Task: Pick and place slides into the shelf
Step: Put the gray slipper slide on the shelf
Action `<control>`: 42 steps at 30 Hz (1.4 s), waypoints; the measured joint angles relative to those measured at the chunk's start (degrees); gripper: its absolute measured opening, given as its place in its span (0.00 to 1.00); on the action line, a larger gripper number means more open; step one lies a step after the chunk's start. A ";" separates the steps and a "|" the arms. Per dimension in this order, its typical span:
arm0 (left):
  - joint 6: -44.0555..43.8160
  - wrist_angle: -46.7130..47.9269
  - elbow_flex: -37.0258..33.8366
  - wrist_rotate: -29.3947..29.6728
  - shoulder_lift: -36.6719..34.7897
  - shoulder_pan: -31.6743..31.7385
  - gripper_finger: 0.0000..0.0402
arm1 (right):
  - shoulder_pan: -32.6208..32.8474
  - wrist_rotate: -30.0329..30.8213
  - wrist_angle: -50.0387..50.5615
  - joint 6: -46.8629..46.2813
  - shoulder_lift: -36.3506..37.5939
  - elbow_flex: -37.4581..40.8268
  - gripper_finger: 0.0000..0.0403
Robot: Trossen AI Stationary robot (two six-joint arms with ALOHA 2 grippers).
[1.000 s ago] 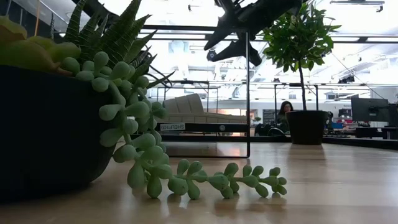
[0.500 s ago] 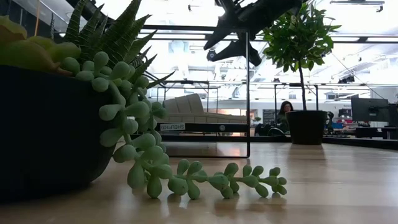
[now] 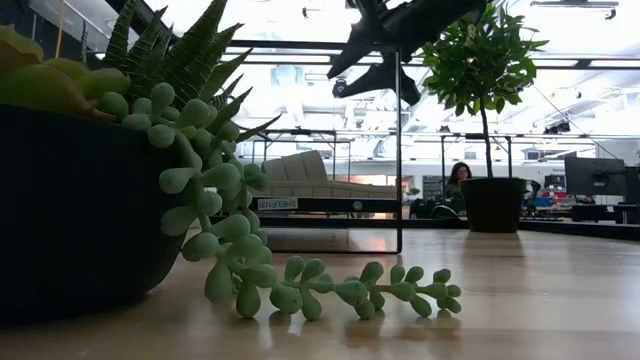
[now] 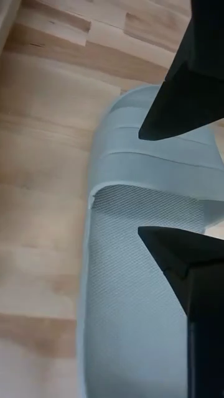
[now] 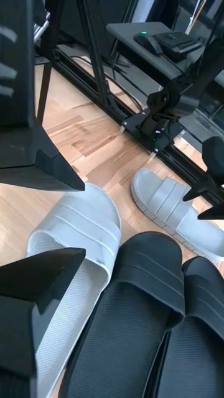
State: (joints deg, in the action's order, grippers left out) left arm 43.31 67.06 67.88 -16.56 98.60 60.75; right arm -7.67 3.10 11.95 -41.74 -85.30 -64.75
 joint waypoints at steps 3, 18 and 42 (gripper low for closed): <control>0.37 0.52 -0.02 0.00 1.09 0.00 0.54 | 0.12 0.12 0.14 -0.22 0.00 0.00 0.37; 1.71 5.41 -0.02 0.68 5.86 0.00 0.49 | 0.36 0.93 0.81 -0.28 -0.02 0.00 0.37; 4.50 6.86 0.09 1.99 5.93 0.00 0.02 | 0.36 2.59 2.02 -0.31 -0.02 0.00 0.37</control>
State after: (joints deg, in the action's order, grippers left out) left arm 47.81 73.93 67.96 -14.57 104.53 60.75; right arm -7.31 5.69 13.98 -42.04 -85.32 -64.75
